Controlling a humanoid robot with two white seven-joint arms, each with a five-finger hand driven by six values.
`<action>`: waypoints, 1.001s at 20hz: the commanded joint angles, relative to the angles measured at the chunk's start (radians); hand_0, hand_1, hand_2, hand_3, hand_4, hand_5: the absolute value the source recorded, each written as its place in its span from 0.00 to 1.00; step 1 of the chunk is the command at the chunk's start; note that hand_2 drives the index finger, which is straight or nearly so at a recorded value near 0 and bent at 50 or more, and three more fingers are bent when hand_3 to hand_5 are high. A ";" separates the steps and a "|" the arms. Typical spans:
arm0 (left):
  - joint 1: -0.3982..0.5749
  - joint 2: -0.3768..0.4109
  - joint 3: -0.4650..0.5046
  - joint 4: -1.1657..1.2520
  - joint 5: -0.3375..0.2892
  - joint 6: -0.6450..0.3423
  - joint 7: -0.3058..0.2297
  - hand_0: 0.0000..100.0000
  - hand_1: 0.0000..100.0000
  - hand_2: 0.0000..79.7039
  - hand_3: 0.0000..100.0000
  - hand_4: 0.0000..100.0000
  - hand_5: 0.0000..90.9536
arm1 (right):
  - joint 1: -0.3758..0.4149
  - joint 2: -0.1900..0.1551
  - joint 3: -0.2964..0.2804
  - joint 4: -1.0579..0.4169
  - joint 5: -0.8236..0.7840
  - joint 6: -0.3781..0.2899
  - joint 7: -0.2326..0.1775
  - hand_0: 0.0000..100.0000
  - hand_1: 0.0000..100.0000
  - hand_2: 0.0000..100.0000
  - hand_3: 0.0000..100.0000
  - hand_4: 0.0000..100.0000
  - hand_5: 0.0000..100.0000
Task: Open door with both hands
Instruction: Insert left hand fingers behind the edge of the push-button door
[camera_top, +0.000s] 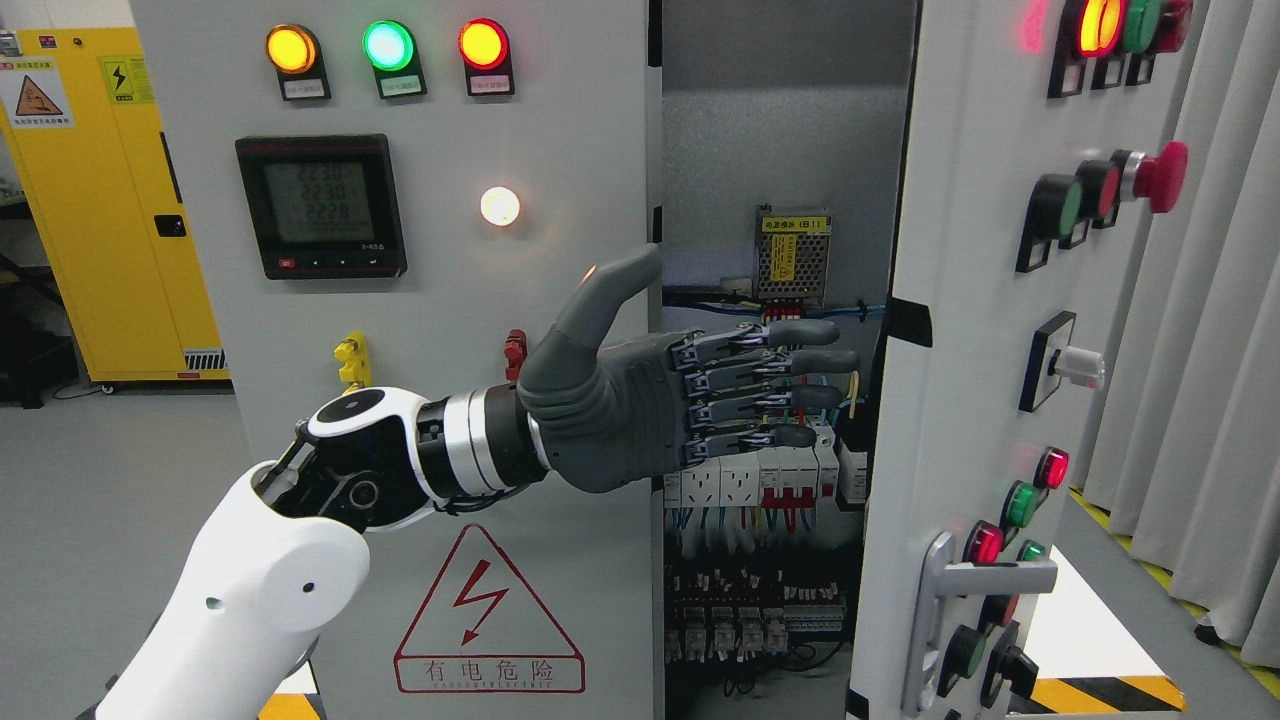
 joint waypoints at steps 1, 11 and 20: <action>-0.019 -0.129 -0.030 0.045 -0.029 0.003 0.000 0.00 0.00 0.00 0.00 0.00 0.00 | 0.000 -0.001 0.000 0.000 -0.032 0.001 0.000 0.20 0.12 0.00 0.00 0.00 0.00; -0.042 -0.198 -0.027 0.042 -0.092 0.011 0.023 0.00 0.00 0.00 0.00 0.00 0.00 | 0.000 -0.001 0.000 0.000 -0.032 0.001 0.000 0.20 0.12 0.00 0.00 0.00 0.00; -0.050 -0.209 -0.016 0.014 -0.090 0.019 0.056 0.00 0.00 0.00 0.00 0.00 0.00 | 0.000 -0.001 0.000 0.000 -0.032 0.001 0.000 0.20 0.12 0.00 0.00 0.00 0.00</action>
